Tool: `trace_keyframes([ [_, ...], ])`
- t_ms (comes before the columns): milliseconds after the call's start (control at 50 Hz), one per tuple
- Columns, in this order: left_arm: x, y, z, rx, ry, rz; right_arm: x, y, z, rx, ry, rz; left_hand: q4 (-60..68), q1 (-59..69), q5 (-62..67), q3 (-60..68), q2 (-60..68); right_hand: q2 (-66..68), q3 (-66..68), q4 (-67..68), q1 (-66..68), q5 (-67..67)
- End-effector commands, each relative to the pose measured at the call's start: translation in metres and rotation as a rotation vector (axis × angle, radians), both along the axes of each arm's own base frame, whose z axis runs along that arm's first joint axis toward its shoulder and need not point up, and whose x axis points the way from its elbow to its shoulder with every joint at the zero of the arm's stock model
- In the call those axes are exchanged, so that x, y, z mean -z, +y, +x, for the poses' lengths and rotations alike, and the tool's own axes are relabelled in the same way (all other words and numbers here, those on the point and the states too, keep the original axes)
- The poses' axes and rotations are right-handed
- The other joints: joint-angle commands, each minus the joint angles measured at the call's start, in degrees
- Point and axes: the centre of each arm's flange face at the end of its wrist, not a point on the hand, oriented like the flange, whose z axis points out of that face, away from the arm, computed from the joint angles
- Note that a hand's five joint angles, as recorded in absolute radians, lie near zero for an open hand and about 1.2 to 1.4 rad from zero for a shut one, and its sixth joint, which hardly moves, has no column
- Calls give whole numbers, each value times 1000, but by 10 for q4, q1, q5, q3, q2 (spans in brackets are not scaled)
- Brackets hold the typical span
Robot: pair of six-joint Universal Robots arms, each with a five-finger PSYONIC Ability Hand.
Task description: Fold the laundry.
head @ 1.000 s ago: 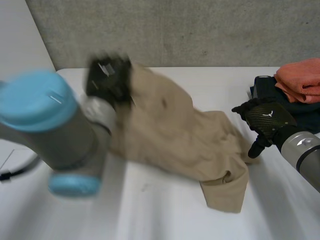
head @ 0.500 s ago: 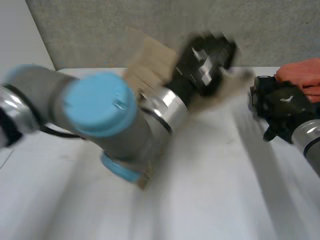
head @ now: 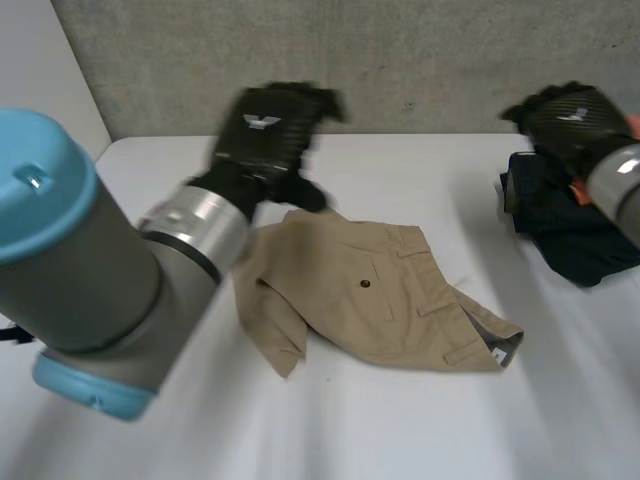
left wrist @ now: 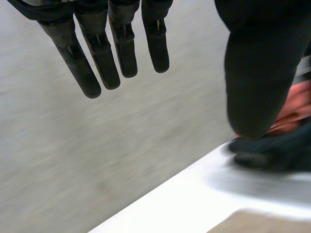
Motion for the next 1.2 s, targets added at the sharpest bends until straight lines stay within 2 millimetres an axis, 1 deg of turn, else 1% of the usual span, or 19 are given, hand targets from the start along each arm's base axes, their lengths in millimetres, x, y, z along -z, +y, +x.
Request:
trace_keyframes([
  [20, 44, -69, 48, -264, -115, 87, 23, -2, 62, -150, -54, 92, 16, 11, 20, 7, 12, -24, -19, -20, -29, -26],
  [140, 97, -122, 71, -340, -263, 159, 79, -24, 98, -224, -61, 158, -27, -33, -24, -37, -32, -24, -19, -20, -29, -26],
  [220, 126, -140, 63, -256, -312, 205, 114, -42, 108, -244, -87, 195, -36, -41, -32, -45, -40, -24, -19, -20, -29, -26],
  [280, 140, -145, 53, -149, -326, 243, 137, -56, 114, -251, -100, 202, -33, -38, -29, -42, -37, 7, 12, 11, 2, 5],
  [460, 166, -150, 45, -52, -349, 333, 163, -69, 116, -248, -103, 214, -12, -18, -9, -22, -17, 119, 124, 124, 115, 118],
  [500, 167, -149, 44, -44, -350, 337, 170, -69, 115, -243, -99, 235, 43, 38, 47, 34, 38, 161, 166, 166, 157, 160],
  [560, 167, -149, 42, -35, -348, 331, 176, -68, 114, -241, -93, 257, 313, 308, 317, 304, 309, 223, 229, 228, 219, 222],
  [600, 165, -150, 42, -45, -349, 325, 182, -69, 113, -240, -91, 271, 528, 523, 532, 519, 524, 458, 464, 463, 454, 457],
  [640, 161, -150, 42, -52, -348, 314, 182, -71, 113, -228, -93, 261, 529, 524, 533, 520, 525, 675, 680, 679, 670, 673],
  [700, 156, -150, 39, -56, -346, 292, 177, -74, 114, -226, -103, 243, 529, 524, 533, 520, 525, 676, 681, 680, 671, 674],
  [780, 117, -161, 35, -83, -306, 134, 145, -85, 116, -206, -159, 152, 529, 524, 533, 520, 525, 676, 681, 680, 671, 674],
  [860, 65, -173, 28, -111, -241, -92, 75, -100, 116, -171, -284, -64, 529, 524, 533, 520, 525, 676, 681, 680, 671, 674],
  [880, 55, -175, 25, -115, -220, -139, 44, -103, 116, -159, -333, -177, 529, 524, 533, 520, 525, 676, 681, 680, 671, 674],
  [920, 14, -176, 14, -125, -133, -316, 10, -102, 114, -158, -382, -300, 529, 524, 533, 520, 525, 676, 681, 680, 671, 674],
  [960, -32, -169, 8, -153, -31, -498, -39, -95, 111, -169, -454, -466, 529, 524, 533, 520, 525, 676, 681, 680, 671, 674],
  [1020, -75, -160, 10, -210, 74, -646, -96, -78, 104, -190, -524, -667, 529, 524, 533, 520, 525, 676, 681, 680, 671, 674],
  [1060, -114, -146, 17, -258, 167, -765, -117, -69, 100, -202, -545, -737, 529, 524, 533, 520, 525, 676, 681, 680, 671, 674],
  [1120, -132, -140, 26, -297, 208, -803, -137, -58, 97, -217, -556, -785, 529, 524, 533, 520, 525, 676, 681, 680, 671, 674],
  [1200, -113, -139, 23, -287, 164, -725, -126, -56, 96, -214, -525, -699, 529, 524, 533, 520, 525, 676, 681, 680, 671, 674],
])
